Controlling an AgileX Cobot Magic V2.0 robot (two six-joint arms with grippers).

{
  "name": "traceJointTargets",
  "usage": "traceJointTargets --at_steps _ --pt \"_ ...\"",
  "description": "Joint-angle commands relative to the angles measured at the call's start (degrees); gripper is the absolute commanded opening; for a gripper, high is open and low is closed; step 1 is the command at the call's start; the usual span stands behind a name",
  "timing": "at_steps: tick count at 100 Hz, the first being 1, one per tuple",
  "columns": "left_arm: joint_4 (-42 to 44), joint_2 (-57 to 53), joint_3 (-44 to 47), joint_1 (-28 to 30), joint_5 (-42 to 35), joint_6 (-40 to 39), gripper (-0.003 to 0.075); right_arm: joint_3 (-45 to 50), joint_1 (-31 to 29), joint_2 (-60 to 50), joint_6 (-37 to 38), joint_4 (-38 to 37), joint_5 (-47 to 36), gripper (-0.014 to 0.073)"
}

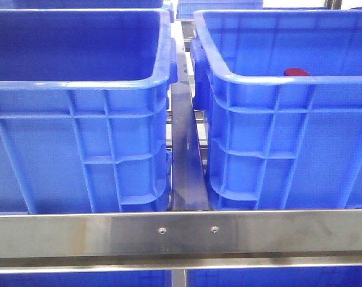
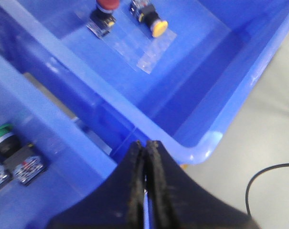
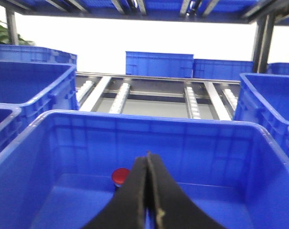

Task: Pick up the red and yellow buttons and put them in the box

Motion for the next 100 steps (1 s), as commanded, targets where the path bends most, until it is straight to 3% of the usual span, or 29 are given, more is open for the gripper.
traceJointTargets --at_steps 1,54,79,100 --pt "-1.1 -6.0 2.5 -0.3 -6.0 -0.1 -0.002 0.2 -0.3 -1.8 -0.5 0.2 1.8 -0.006" --pt "1.2 -35.4 25.3 -0.3 -12.7 -0.1 -0.002 2.2 -0.3 -3.0 -0.5 0.2 2.0 -0.006" --pt "1.5 -44.9 30.8 -0.3 -12.6 -0.1 -0.002 2.2 -0.3 -3.0 -0.5 0.2 2.0 -0.006" --pt "1.5 -46.7 31.5 -0.3 -12.6 -0.1 -0.002 2.2 -0.3 -3.0 -0.5 0.2 2.0 -0.006"
